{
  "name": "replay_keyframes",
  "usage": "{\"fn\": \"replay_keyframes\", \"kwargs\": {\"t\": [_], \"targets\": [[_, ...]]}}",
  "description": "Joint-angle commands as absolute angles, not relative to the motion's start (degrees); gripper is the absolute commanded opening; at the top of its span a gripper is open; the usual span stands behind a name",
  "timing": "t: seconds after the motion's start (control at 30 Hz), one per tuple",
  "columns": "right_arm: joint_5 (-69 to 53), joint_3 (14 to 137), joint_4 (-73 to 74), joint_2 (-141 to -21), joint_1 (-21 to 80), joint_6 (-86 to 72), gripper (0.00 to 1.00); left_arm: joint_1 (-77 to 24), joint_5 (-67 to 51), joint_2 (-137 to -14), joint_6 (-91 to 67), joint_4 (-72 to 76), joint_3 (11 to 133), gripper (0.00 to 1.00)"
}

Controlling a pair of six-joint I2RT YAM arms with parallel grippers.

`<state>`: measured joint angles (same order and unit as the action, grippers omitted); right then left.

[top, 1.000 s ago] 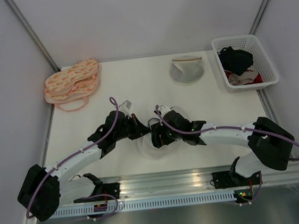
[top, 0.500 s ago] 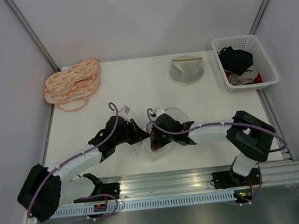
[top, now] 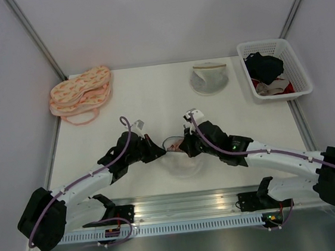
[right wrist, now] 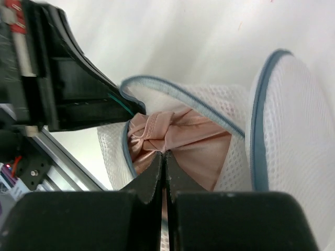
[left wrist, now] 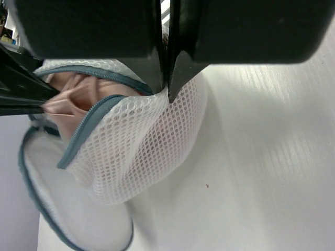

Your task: Unzip the laundry bag and remove the bra

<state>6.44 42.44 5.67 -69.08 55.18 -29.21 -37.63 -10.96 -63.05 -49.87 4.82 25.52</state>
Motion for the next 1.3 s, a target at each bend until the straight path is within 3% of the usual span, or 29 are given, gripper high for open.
{"fn": "replay_keyframes", "kwargs": {"t": [0.0, 0.33, 0.73, 0.9, 1.27], "targets": [[9.5, 42.6, 5.5, -64.5, 55.2, -28.3, 0.0, -37.7, -10.5, -63.2, -50.7, 5.6, 25.2, 0.04], [12.2, 38.9, -14.7, -60.3, 55.2, -29.1, 0.0, -37.8, -12.2, -64.1, -51.6, 8.0, 25.3, 0.24], [7.1, 47.6, -33.6, -71.2, 53.9, -31.7, 0.0, -37.8, -15.4, -65.0, -51.6, 9.7, 26.3, 0.25], [2.7, 45.8, -46.8, -72.2, 51.9, -39.0, 0.0, -37.8, -14.8, -64.2, -51.4, 9.3, 26.4, 0.25], [-16.8, 47.0, -54.1, -69.3, 44.7, -62.6, 0.0, -37.6, -12.8, -63.9, -49.7, 6.6, 26.9, 0.25]]}}
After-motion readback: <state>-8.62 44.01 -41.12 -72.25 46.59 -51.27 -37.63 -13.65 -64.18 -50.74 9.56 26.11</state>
